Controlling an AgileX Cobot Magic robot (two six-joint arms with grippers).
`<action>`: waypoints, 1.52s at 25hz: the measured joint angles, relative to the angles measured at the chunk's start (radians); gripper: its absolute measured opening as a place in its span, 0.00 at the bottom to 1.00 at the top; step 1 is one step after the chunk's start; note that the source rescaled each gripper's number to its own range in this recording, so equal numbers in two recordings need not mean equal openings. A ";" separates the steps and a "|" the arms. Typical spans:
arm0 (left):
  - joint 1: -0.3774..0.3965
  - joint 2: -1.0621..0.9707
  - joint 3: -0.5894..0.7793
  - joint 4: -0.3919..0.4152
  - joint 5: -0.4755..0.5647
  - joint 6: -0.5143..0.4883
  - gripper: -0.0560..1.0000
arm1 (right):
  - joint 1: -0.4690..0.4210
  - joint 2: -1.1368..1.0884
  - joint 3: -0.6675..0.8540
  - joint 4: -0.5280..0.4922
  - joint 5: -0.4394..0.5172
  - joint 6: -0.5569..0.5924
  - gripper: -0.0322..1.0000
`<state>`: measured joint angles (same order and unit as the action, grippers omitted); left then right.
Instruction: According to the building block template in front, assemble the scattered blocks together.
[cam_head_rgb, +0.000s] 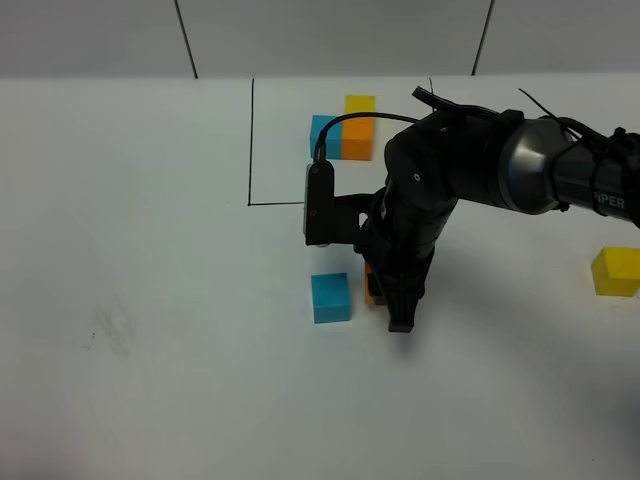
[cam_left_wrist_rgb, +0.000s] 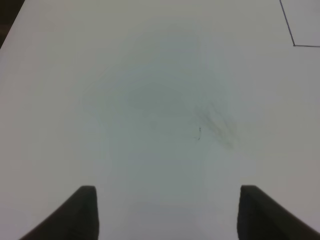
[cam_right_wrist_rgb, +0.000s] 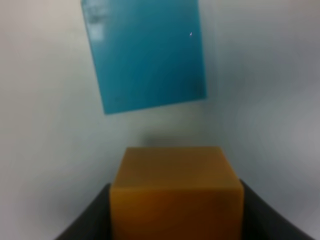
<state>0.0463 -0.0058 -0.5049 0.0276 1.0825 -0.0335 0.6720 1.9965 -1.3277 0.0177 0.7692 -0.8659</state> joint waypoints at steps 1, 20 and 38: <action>0.000 0.000 0.000 0.000 0.000 0.000 0.38 | 0.004 0.000 0.000 0.000 -0.008 -0.001 0.24; 0.000 0.000 0.000 0.000 0.000 0.000 0.38 | 0.010 0.051 0.000 0.023 -0.034 -0.111 0.24; 0.000 0.000 0.000 0.000 0.000 0.000 0.38 | 0.010 0.127 -0.073 0.050 -0.005 -0.176 0.24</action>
<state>0.0463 -0.0058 -0.5049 0.0276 1.0825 -0.0335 0.6820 2.1233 -1.4006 0.0677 0.7643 -1.0415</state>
